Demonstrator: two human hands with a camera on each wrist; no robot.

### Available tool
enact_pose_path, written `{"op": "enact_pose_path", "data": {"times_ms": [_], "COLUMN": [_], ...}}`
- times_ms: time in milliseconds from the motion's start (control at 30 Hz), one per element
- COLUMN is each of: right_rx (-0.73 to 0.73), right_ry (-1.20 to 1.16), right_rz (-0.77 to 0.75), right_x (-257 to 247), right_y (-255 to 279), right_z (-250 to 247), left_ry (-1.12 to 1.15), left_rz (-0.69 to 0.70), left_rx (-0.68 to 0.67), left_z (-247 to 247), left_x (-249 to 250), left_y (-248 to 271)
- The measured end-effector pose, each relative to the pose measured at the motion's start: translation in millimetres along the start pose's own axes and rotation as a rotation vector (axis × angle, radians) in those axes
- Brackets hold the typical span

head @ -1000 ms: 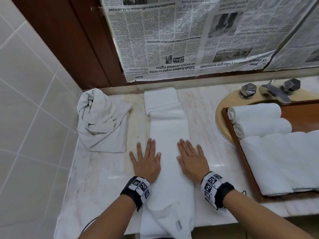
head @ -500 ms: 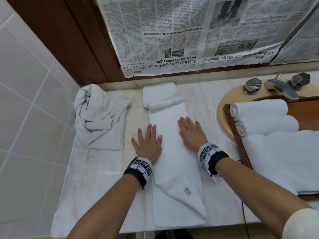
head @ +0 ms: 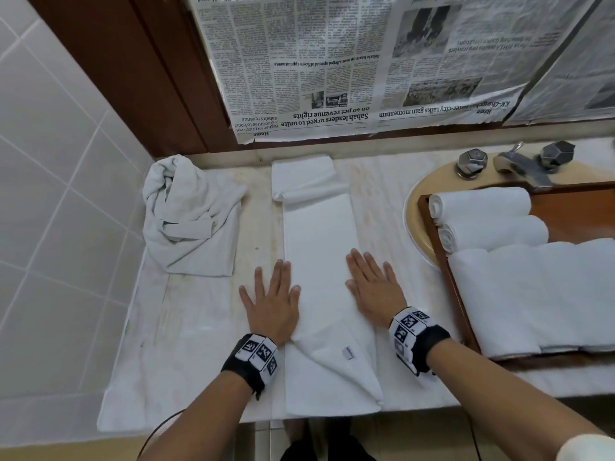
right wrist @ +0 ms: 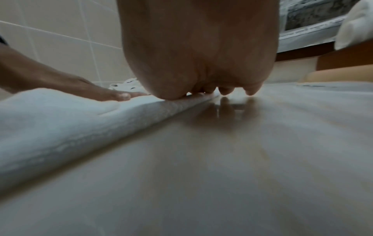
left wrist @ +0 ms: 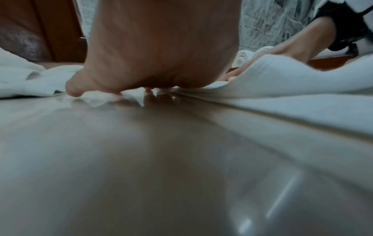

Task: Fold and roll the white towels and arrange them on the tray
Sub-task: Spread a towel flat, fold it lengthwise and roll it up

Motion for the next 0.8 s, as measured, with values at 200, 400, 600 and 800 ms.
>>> {"op": "enact_pose_path", "data": {"times_ms": [200, 400, 600, 800], "right_rx": [0.006, 0.013, 0.184, 0.062], "right_ry": [0.014, -0.067, -0.411, -0.397], "right_rz": [-0.094, -0.002, -0.129, -0.048], "right_x": [-33, -10, -12, -22], "right_y": [30, 34, 80, 115], "right_z": [24, 28, 27, 50], "left_ry": [-0.024, 0.014, 0.123, 0.199], "left_rz": [0.075, -0.006, 0.221, 0.326], "left_rx": [-0.023, -0.006, 0.057, 0.008], "left_z": [23, 14, 5, 24], "left_x": [13, -13, 11, 21], "left_y": [42, 44, 73, 92]}}
Point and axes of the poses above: each hand's wrist, its own y-axis away from the middle knuckle, its own z-axis out of the palm, x = y × z, the point moved 9 cm from there along -y, towards the middle knuckle, and after that the axes turned 15 degrees about -x, right-handed, at the moved point
